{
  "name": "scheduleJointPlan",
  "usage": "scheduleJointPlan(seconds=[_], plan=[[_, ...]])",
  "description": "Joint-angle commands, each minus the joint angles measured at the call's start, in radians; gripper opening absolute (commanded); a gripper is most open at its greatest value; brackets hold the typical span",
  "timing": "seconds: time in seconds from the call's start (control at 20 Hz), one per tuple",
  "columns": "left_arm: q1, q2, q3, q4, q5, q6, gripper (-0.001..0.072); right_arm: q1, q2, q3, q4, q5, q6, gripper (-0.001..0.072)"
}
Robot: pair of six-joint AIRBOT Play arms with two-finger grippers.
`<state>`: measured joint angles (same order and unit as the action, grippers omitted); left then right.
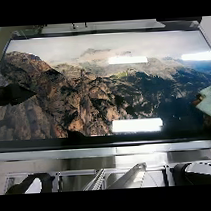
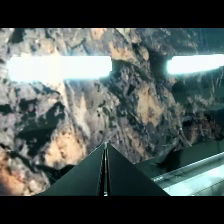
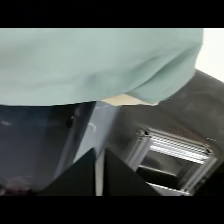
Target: Fold the shirts.
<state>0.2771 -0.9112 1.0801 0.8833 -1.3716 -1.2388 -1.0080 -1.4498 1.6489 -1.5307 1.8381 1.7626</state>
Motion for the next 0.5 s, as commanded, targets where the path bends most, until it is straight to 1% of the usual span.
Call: scheduleJointPlan(seconds=[0.0,0.05,0.1,0.2,0.3,0.4,0.45], plan=[[-0.002,0.001,0.024,-0.042,-0.004,0.000,0.0014,0.041,0.001,-0.002,0.275,-0.003,0.022,0.0015],[-0.002,0.002,0.038,-0.060,-0.020,0.000,0.0013,0.069,0.002,-0.003,0.349,-0.005,0.016,0.0015],[-0.002,0.011,0.041,-0.073,-0.025,0.000,0.0013,0.111,0.007,-0.007,0.388,-0.005,-0.015,0.0015],[-0.013,0.070,-0.004,-0.073,-0.006,0.000,0.0012,0.220,0.054,-0.072,0.373,-0.015,-0.083,0.0014],[-0.050,0.159,-0.090,-0.072,-0.016,-0.009,0.0012,0.336,0.147,-0.216,0.365,-0.115,-0.093,0.0013],[-0.120,0.273,-0.208,-0.071,-0.012,-0.059,0.0012,0.468,0.297,-0.431,0.372,-0.275,-0.118,0.0013],[-0.158,0.325,-0.264,-0.064,-0.008,-0.088,0.0012,0.537,0.378,-0.541,0.383,-0.330,-0.121,0.0013]])
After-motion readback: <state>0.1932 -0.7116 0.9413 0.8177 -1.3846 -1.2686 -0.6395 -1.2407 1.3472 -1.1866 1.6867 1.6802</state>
